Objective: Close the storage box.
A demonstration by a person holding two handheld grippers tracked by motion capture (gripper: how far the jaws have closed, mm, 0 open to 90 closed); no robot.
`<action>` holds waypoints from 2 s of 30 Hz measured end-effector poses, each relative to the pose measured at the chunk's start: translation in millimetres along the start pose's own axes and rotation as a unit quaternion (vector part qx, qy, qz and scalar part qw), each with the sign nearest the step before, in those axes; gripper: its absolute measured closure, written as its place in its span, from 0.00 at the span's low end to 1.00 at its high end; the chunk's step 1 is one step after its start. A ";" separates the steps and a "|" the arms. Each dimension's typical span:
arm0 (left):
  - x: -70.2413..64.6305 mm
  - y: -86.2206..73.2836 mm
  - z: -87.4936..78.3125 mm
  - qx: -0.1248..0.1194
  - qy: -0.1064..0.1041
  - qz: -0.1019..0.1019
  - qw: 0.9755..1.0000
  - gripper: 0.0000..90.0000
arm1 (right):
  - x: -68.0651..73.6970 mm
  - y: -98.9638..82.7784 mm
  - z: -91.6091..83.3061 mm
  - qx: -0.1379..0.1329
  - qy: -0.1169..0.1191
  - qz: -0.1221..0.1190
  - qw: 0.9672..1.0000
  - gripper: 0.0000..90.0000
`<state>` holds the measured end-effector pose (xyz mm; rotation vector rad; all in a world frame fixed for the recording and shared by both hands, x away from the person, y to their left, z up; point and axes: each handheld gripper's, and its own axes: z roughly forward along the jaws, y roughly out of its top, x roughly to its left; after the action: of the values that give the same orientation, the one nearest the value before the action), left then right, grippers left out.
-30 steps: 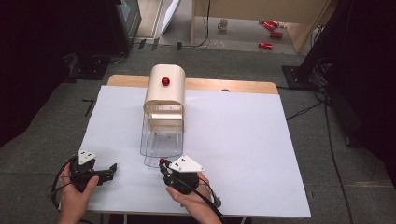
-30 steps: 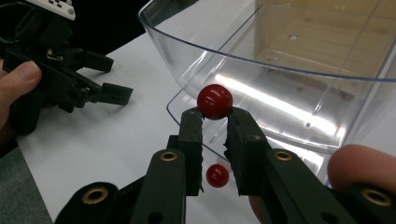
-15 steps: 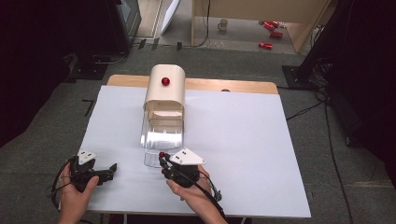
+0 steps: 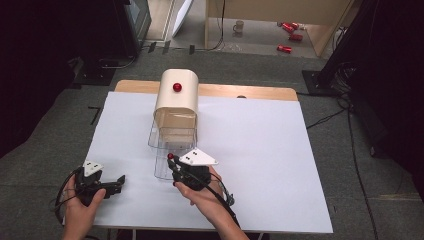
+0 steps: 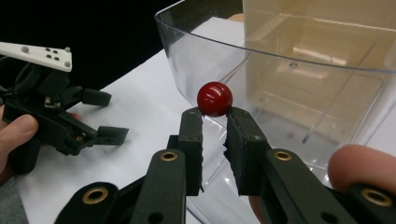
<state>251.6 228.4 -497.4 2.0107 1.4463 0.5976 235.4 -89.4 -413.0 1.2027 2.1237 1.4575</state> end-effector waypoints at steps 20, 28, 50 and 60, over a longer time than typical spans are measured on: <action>-0.2 0.0 0.2 -0.001 0.000 -0.001 1.000 0.00 | -25.6 17.6 20.8 -0.001 -0.027 0.013 1.000 0.85; 0.0 0.0 0.2 -0.002 0.001 0.000 1.000 0.00 | -32.8 25.2 29.3 0.002 -0.033 0.014 0.999 0.85; 0.0 -0.1 0.2 -0.002 0.001 0.000 1.000 0.00 | -52.7 41.4 48.9 0.011 -0.042 0.018 0.999 0.84; 0.0 -0.1 0.3 -0.002 0.001 0.000 1.000 0.00 | -53.9 42.6 47.8 0.007 -0.027 0.011 1.000 0.78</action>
<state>251.7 228.4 -497.6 2.0080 1.4447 0.6020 318.8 -95.2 -407.9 1.2608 2.0951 1.4062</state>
